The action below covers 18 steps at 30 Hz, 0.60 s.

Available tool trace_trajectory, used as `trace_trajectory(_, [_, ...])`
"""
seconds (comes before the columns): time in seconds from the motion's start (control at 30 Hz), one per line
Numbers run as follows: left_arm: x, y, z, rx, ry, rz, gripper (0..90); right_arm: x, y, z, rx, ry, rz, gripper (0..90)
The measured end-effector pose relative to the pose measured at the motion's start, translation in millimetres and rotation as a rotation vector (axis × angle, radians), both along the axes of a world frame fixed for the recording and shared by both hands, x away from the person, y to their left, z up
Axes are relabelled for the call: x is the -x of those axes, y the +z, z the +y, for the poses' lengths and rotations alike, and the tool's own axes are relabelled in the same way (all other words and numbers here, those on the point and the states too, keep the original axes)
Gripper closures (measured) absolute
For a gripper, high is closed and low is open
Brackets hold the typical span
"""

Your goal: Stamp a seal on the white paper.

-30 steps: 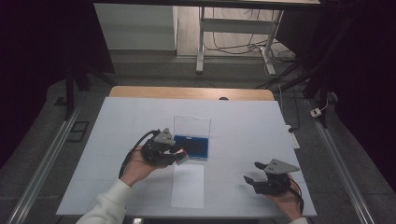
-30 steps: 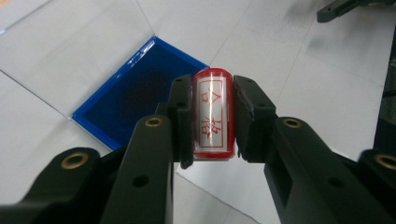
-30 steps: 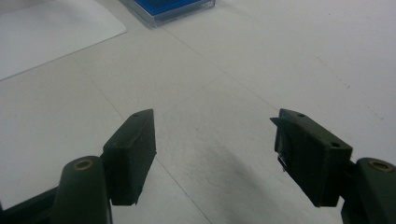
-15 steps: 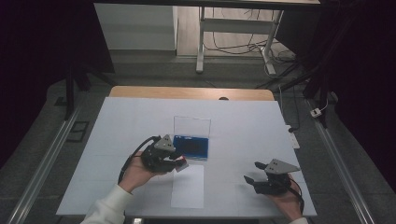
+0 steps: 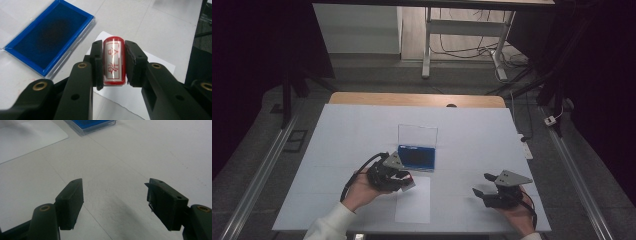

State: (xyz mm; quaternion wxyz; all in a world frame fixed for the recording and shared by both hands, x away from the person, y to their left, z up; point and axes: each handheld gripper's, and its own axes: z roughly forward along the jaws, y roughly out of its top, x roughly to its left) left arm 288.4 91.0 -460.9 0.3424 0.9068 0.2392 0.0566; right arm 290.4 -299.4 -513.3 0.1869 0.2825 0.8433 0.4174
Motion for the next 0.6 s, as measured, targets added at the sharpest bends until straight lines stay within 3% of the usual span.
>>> trace_trajectory(0.6, [2.8, -17.9, -25.0, -0.064, -0.052, 0.02, 70.2, -0.9, -1.2, -0.3, 0.008, 0.006, 0.002, 29.1])
